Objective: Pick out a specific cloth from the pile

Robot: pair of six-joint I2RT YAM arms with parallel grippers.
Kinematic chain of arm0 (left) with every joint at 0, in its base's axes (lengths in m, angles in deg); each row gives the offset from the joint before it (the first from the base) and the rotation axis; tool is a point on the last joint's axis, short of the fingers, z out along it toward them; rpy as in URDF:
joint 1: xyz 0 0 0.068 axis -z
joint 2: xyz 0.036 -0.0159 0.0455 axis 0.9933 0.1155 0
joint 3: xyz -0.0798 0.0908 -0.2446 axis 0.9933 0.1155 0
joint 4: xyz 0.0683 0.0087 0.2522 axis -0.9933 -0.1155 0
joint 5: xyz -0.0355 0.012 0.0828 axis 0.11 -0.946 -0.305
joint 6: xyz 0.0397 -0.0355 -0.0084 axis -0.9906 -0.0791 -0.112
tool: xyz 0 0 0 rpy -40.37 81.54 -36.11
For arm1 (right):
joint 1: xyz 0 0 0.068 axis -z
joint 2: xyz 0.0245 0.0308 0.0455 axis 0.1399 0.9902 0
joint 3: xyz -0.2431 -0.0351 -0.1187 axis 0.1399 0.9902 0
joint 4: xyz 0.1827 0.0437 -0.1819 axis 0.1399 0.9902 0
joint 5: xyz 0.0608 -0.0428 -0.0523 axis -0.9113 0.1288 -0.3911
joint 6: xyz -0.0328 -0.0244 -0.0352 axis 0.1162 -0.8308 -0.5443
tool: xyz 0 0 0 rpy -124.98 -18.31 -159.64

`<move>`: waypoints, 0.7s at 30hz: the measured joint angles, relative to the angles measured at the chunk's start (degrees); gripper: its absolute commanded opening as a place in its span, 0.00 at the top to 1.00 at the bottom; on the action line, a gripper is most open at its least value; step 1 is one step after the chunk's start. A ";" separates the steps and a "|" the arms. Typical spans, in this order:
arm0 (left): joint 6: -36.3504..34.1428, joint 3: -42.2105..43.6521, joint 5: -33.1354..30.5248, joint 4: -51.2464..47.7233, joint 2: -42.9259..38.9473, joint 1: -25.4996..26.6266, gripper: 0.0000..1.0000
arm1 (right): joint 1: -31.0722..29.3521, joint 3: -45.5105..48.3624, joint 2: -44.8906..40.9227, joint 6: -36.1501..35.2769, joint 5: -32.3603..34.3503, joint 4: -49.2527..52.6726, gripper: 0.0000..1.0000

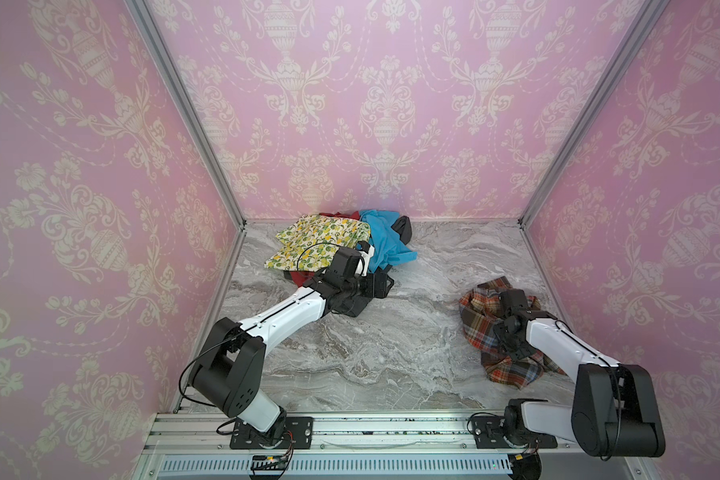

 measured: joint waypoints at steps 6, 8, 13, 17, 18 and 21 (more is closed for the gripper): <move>-0.04 0.00 -0.70 -0.83 -0.02 -0.02 0.02 | 1.01 0.11 -4.09 -0.52 0.50 -0.11 0.60; -0.26 0.00 -1.22 -1.49 -0.17 -0.02 0.01 | 1.01 0.11 -7.91 -2.58 0.26 -0.57 0.43; -0.94 -0.09 -3.50 -3.61 -2.16 -0.35 0.00 | 0.31 -0.87 -18.08 -9.88 0.04 -1.81 0.08; -1.53 -0.57 -5.55 -5.29 -4.57 -1.79 0.01 | -3.45 -4.87 -22.95 -16.31 2.03 -0.83 0.00; -1.66 -0.68 -6.08 -5.64 -5.22 -2.27 0.01 | -4.57 -5.92 -23.78 -17.66 2.73 -0.63 0.00; -2.10 -0.72 -7.91 -6.43 -7.82 -3.93 0.01 | -8.48 -9.25 -26.25 -22.08 5.27 -0.44 0.00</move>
